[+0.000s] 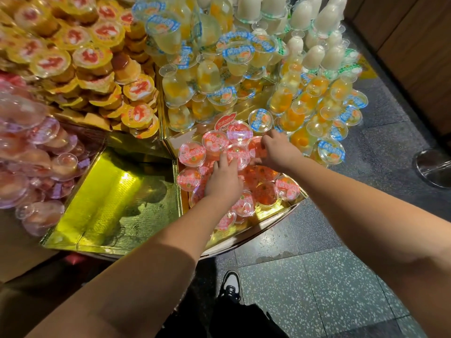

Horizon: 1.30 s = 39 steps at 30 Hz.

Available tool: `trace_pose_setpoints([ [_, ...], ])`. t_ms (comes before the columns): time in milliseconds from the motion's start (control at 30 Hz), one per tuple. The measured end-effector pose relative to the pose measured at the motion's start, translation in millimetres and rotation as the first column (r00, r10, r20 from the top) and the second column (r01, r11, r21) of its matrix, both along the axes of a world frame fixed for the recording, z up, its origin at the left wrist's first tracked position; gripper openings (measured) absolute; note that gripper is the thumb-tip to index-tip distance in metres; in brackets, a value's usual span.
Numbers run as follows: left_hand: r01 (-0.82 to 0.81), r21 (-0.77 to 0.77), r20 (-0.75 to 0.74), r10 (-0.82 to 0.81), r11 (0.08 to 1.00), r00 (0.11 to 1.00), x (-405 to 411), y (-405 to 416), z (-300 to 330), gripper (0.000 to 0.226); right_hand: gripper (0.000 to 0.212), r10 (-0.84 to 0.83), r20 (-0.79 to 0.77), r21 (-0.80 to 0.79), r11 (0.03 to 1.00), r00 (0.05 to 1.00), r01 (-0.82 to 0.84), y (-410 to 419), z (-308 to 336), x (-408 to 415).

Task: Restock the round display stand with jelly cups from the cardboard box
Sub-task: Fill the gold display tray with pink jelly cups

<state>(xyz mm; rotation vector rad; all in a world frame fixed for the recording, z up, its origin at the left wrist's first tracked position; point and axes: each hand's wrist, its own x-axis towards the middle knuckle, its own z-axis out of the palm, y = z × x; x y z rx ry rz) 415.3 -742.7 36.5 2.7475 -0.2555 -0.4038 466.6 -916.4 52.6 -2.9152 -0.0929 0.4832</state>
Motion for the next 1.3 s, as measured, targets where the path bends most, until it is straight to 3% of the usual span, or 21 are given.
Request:
trace_pose_setpoints([
  [167,0.027,-0.018,-0.035,-0.027,0.999,0.999,-1,10,14,0.051,0.069,0.062,-0.037,-0.018,0.998,0.997,-0.063,-8,18,-10],
  [300,0.017,-0.164,-0.063,-0.028,0.986,0.998,-6,34,36,0.046,0.051,0.035,0.047,-0.007,0.999,0.998,-0.035,-3,44,-20],
  [400,-0.121,-0.297,-0.074,0.104,0.947,0.992,-19,70,57,0.042,0.041,0.046,0.127,0.065,0.996,0.991,-0.054,19,67,-27],
  [500,-0.314,-0.419,-0.069,0.315,0.852,0.947,-44,132,80,0.034,0.034,0.093,0.194,0.191,0.973,0.977,-0.131,71,93,-32],
  [700,-0.589,-0.451,-0.037,0.645,0.671,0.763,-119,307,96,0.026,0.032,0.402,0.174,0.332,0.835,0.899,-0.438,256,117,-62],
  [767,-0.687,-0.452,-0.058,0.750,0.569,0.659,-154,361,89,0.019,0.030,0.511,0.138,0.377,0.765,0.848,-0.522,321,110,-84],
  [800,-0.769,-0.447,-0.098,0.829,0.457,0.550,-188,406,86,0.017,0.029,0.596,0.113,0.389,0.710,0.795,-0.587,378,103,-103],
  [933,-0.877,-0.358,-0.196,0.893,0.319,0.404,-252,470,65,0.017,0.026,0.733,0.018,0.379,0.624,0.680,-0.684,459,75,-148],
  [1000,-0.890,-0.337,-0.163,0.912,0.307,0.376,-291,508,52,0.023,0.027,0.784,-0.050,0.359,0.592,0.619,-0.722,509,59,-172],
  [1100,-0.939,-0.276,-0.217,0.938,0.206,0.270,-339,564,33,0.015,0.026,0.821,-0.132,0.340,0.563,0.555,-0.753,581,37,-200],
  [1200,-0.950,-0.265,-0.270,0.933,0.163,0.236,-368,626,12,0.022,0.023,0.827,-0.225,0.334,0.563,0.516,-0.756,648,18,-223],
  [1300,-0.967,-0.239,-0.330,0.929,0.090,0.168,-391,683,-9,0.025,0.021,0.783,-0.300,0.325,0.621,0.545,-0.713,715,-8,-242],
])
